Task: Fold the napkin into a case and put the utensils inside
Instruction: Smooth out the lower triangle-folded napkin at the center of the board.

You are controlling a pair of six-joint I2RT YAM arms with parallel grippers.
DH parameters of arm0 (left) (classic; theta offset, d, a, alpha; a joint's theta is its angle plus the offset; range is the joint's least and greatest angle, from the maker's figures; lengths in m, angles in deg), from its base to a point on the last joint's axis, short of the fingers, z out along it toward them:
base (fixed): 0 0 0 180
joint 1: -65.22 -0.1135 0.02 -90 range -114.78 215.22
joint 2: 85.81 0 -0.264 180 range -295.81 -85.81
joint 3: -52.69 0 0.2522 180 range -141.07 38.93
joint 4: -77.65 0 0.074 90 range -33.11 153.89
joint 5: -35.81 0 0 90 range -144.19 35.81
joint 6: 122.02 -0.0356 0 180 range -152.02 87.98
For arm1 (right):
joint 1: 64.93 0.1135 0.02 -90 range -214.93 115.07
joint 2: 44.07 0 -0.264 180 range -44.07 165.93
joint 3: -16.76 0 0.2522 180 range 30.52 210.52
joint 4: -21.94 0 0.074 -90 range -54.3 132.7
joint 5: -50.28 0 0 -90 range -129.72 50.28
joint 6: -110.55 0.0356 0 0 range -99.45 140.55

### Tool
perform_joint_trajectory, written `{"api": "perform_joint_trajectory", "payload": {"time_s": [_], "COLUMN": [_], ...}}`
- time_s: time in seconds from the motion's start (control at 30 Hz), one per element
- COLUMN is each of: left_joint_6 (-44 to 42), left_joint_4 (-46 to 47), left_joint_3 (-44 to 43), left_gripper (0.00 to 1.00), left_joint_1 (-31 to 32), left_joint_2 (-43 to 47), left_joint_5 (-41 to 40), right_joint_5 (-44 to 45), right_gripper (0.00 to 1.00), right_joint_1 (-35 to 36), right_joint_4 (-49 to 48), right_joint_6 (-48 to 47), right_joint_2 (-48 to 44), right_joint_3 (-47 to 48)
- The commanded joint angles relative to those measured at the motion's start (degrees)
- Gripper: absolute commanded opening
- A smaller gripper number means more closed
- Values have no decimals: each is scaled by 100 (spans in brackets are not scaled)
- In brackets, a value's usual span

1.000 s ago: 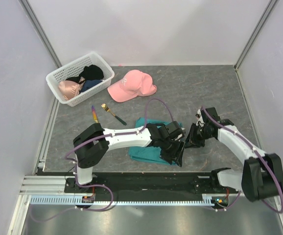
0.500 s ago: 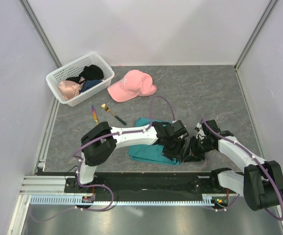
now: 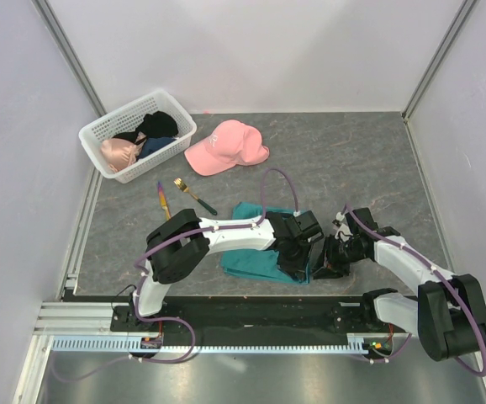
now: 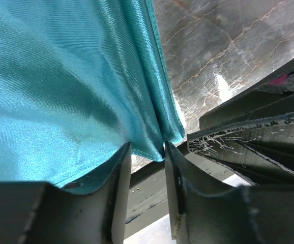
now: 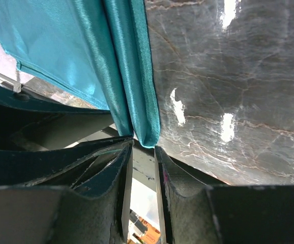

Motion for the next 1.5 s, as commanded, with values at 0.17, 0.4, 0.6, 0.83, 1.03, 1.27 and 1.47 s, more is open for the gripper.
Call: {"api": "perform_joint_trajectory", "payload": {"time_s": [0.17, 0.4, 0.6, 0.83, 1.03, 1.27, 1.47], "left_joint_6": [30, 39, 179, 197, 162, 144, -13], "left_joint_4": [-55, -72, -63, -55, -19, -28, 16], "left_joint_3": [-214, -363, -522, -566, -504, -39, 1129], "left_gripper": [12, 7, 5, 5, 31, 50, 51], "left_joint_1": [8, -1, 8, 17, 8, -308, -1274], "left_joint_2": [31, 93, -3, -232, 30, 1127, 2148], "left_joint_5": [-85, 142, 467, 644, 741, 828, 653], "right_joint_5": [-168, -10, 79, 131, 490, 1552, 1986], "right_gripper": [31, 23, 1, 0, 17, 45, 61], "right_joint_1": [132, 361, 361, 361, 361, 361, 343], "right_joint_4": [-470, -839, -935, -936, -462, 479, 550], "right_joint_6": [114, 273, 405, 659, 546, 142, -236], "right_joint_2": [180, 409, 348, 181, 58, 22, 767], "right_joint_3": [-122, -227, -359, -324, -131, 694, 1740]}}
